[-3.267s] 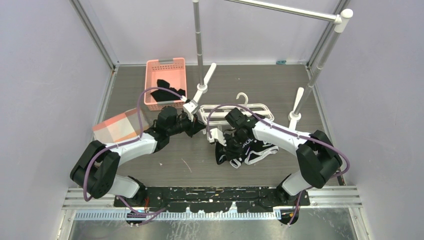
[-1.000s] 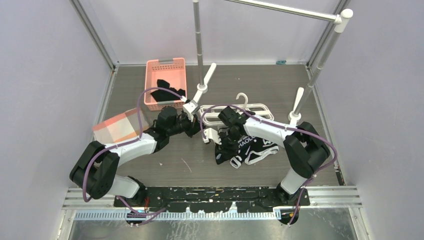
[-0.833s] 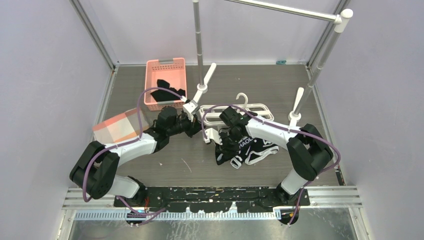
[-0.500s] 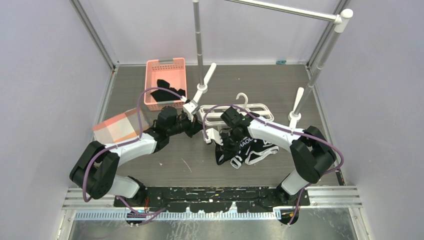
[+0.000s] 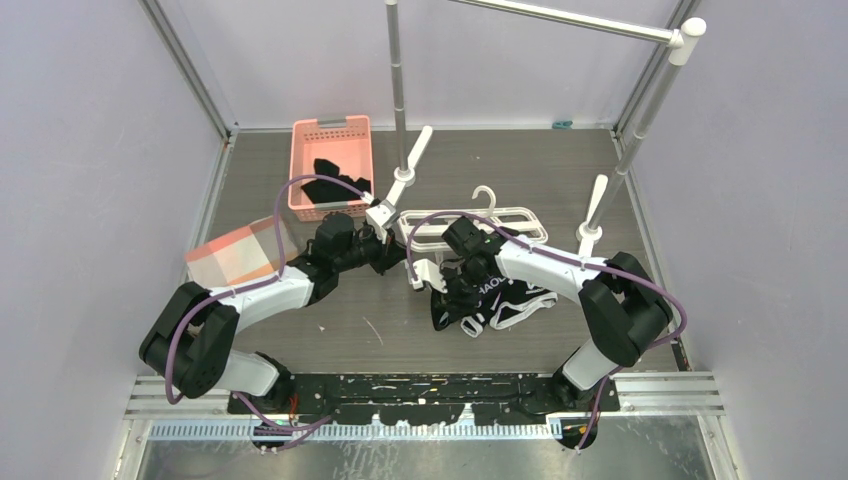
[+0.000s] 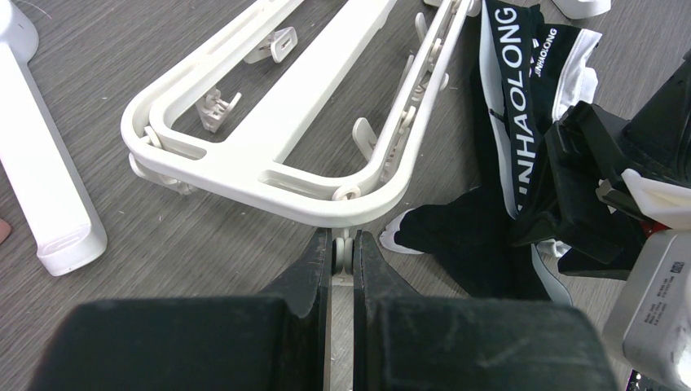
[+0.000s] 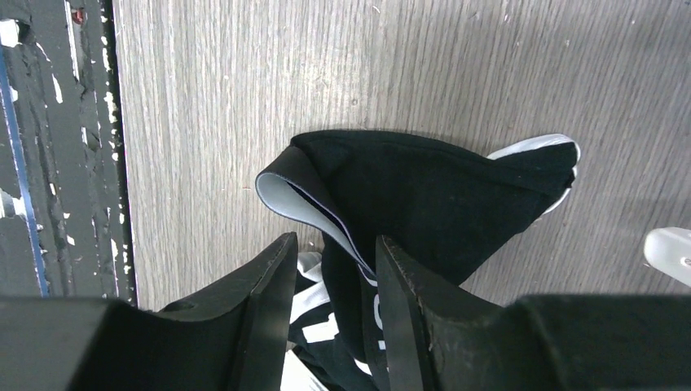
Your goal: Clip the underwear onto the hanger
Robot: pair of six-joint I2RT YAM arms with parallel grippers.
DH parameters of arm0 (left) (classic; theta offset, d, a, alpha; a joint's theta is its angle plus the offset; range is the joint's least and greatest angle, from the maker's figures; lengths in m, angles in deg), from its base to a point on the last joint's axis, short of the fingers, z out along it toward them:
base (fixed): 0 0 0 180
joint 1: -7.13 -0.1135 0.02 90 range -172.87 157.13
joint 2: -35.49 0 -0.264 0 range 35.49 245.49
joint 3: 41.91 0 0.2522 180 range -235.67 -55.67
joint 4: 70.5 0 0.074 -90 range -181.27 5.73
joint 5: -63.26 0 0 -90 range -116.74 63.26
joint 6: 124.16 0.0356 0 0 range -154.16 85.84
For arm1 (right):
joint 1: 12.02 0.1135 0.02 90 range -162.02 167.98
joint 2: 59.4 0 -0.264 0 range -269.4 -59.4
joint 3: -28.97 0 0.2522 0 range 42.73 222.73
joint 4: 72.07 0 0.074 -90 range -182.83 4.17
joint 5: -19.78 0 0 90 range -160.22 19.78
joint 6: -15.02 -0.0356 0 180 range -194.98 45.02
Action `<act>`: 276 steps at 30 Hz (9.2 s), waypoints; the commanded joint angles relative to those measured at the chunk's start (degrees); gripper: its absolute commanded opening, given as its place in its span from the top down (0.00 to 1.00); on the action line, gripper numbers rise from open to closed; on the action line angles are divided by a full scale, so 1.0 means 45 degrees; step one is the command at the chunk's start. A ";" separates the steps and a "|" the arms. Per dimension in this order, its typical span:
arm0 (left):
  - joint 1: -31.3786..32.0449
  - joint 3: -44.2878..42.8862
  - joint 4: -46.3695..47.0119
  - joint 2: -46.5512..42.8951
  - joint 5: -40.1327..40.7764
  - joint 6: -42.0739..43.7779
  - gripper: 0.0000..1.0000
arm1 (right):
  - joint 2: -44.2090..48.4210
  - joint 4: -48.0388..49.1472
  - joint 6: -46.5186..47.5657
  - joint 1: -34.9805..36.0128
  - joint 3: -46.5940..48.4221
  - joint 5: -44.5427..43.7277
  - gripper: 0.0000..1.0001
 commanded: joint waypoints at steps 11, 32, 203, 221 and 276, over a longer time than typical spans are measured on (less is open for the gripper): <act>0.0026 -0.0244 0.0762 -0.0555 -0.0012 0.0083 1.00 | 0.0503 0.0759 0.0112 -0.0022 -0.0190 0.0149 0.73; 0.0021 0.0189 0.3488 -0.0009 -0.2761 -0.0821 1.00 | 0.2143 0.3131 -0.1839 -0.0038 -0.0632 0.0252 0.99; 0.0339 -0.0086 -0.0414 -0.1384 0.1022 -0.0168 1.00 | 0.2307 0.4208 -0.2135 -0.1645 -0.0305 -0.1447 0.39; 0.0339 0.0793 -0.0853 -0.2840 0.1735 0.0869 1.00 | 0.3504 0.3107 -0.1561 -0.2217 0.0904 0.1012 0.34; 0.0355 0.1215 0.0134 -0.3529 0.1466 0.0752 0.49 | -0.2036 0.1112 0.1138 -0.1779 0.5557 0.3732 0.99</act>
